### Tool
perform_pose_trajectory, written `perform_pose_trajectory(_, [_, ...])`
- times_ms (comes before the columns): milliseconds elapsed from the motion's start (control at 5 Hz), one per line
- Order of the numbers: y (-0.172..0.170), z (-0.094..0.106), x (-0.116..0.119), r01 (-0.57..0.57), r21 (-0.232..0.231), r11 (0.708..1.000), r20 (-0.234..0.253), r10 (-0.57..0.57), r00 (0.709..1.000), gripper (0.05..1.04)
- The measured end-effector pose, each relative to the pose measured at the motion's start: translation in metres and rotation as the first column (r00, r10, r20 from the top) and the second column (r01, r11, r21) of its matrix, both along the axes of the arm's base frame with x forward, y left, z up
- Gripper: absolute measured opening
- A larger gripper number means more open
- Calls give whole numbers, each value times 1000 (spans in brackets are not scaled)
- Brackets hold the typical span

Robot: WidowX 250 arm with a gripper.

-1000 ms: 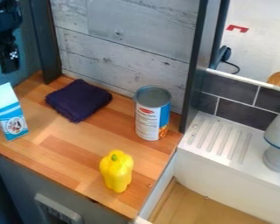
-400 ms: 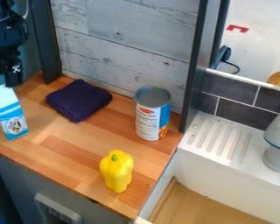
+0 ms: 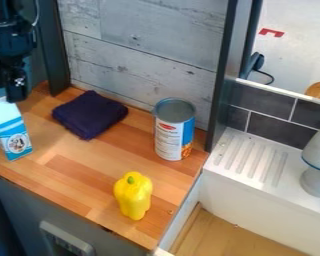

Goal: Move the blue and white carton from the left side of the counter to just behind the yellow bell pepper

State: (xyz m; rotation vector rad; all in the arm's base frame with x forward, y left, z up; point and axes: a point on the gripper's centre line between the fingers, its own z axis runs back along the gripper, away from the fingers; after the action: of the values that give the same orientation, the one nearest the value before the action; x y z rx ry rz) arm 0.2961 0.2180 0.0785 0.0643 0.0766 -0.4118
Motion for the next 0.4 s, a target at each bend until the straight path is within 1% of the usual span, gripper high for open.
perform_pose_trajectory(200, [3, -13, -2, 1, 9, 1000, -37, 0, 999, 1003])
perform_pose_trajectory(400, [5, -22, -7, -2, 25, 1000, -53, 4, 999, 1003])
